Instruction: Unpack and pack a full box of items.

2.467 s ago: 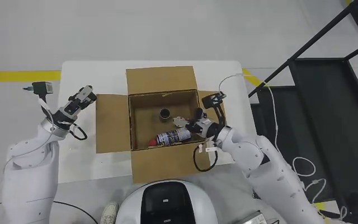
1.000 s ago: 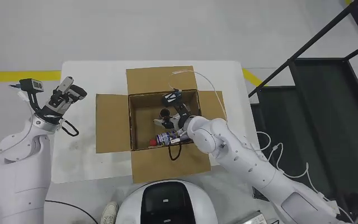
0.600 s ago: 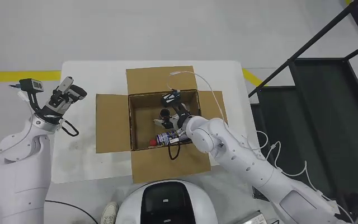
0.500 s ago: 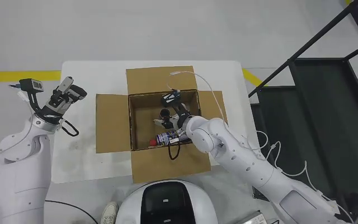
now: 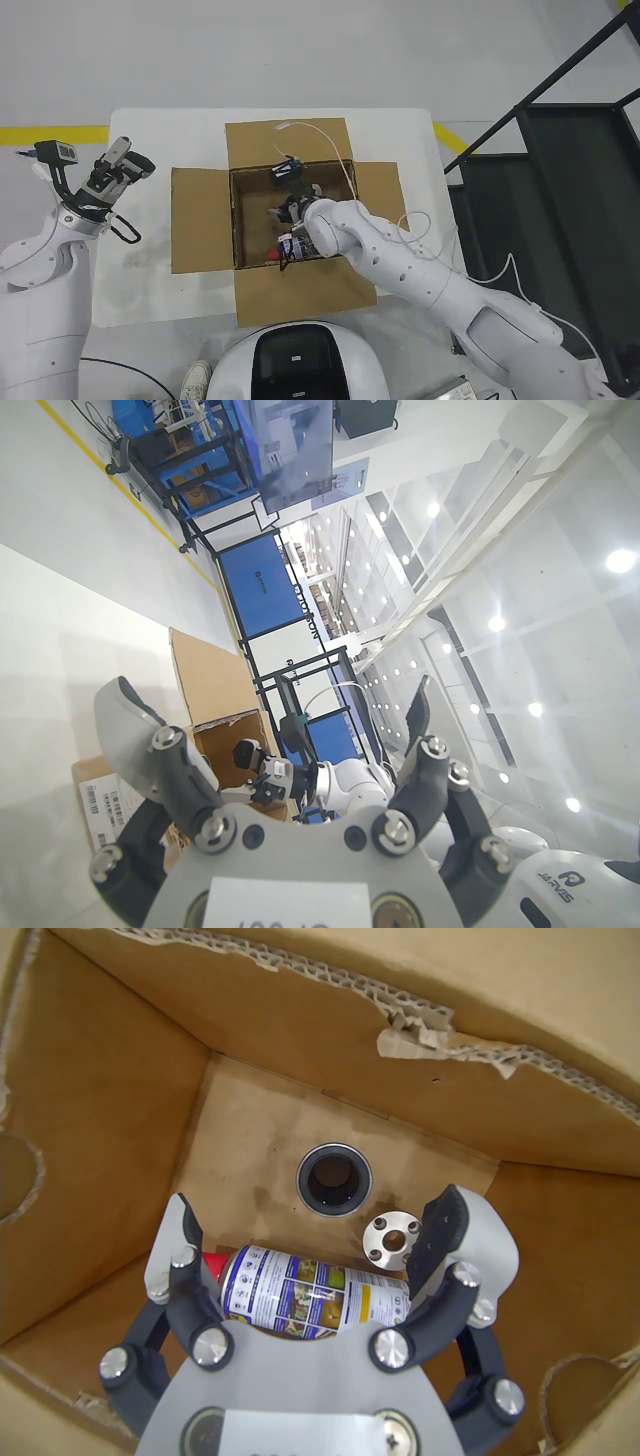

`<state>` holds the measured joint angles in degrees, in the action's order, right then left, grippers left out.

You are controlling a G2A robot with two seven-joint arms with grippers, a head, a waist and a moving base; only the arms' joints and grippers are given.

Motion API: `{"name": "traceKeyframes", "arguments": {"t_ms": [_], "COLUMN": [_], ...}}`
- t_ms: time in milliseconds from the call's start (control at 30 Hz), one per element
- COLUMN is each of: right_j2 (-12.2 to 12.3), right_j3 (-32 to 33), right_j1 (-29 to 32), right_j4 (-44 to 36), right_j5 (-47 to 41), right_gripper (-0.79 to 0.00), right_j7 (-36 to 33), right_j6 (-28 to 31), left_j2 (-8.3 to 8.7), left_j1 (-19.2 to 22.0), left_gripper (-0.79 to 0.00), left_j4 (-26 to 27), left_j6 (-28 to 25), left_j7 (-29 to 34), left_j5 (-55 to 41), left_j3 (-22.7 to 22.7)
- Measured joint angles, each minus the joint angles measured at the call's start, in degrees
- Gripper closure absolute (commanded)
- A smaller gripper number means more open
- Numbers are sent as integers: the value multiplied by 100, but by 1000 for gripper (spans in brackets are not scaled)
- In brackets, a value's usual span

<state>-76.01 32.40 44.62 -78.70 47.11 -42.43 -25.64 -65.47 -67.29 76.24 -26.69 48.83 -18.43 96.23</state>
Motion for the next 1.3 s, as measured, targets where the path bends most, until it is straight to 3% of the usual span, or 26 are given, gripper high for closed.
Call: {"name": "traceKeyframes", "arguments": {"t_ms": [233, 300, 467, 533, 600, 700, 800, 833, 900, 933, 1133, 1300], "right_j2": [-295, -355, -480, -523, -567, -621, -672, -686, -712, -719, -668, -488], "right_j3": [-205, -216, -191, -173, -134, -74, -32, -23, 0, 15, 227, 523], "right_j1": [-99, -98, -114, -120, -127, -134, -134, -133, -115, -101, 127, 525], "right_j4": [615, 729, 999, 1077, 1157, 1291, 1401, 1424, 1443, 1431, 1055, 293], "right_j5": [-35, -8, 2, -14, -84, -147, -185, -188, -182, -174, 15, 507], "right_gripper": [-785, -730, -711, -576, -502, -511, -422, -252, -58, 0, 0, 0], "right_j7": [339, 482, 671, 679, 671, 690, 700, 702, 707, 706, 729, 605], "right_j6": [-120, -124, -126, -150, -116, -85, -47, -32, -14, -14, -92, -202], "left_j2": [0, 0, 0, 0, 0, 0, 0, 0, 0, 0, 0, 0], "left_j1": [0, 0, 0, 0, 0, 0, 0, 0, 0, 0, 0, 0], "left_gripper": [-785, -785, -785, -785, -785, -785, -785, -785, -785, -785, -785, -785], "left_j4": [0, 0, 0, 0, 0, 0, 0, 0, 0, 0, 0, 0], "left_j6": [0, 0, 0, 0, 0, 0, 0, 0, 0, 0, 0, 0], "left_j7": [0, 0, 0, 0, 0, 0, 0, 0, 0, 0, 0, 0], "left_j5": [0, 0, 0, 0, 0, 0, 0, 0, 0, 0, 0, 0], "left_j3": [0, 0, 0, 0, 0, 0, 0, 0, 0, 0, 0, 0]}}
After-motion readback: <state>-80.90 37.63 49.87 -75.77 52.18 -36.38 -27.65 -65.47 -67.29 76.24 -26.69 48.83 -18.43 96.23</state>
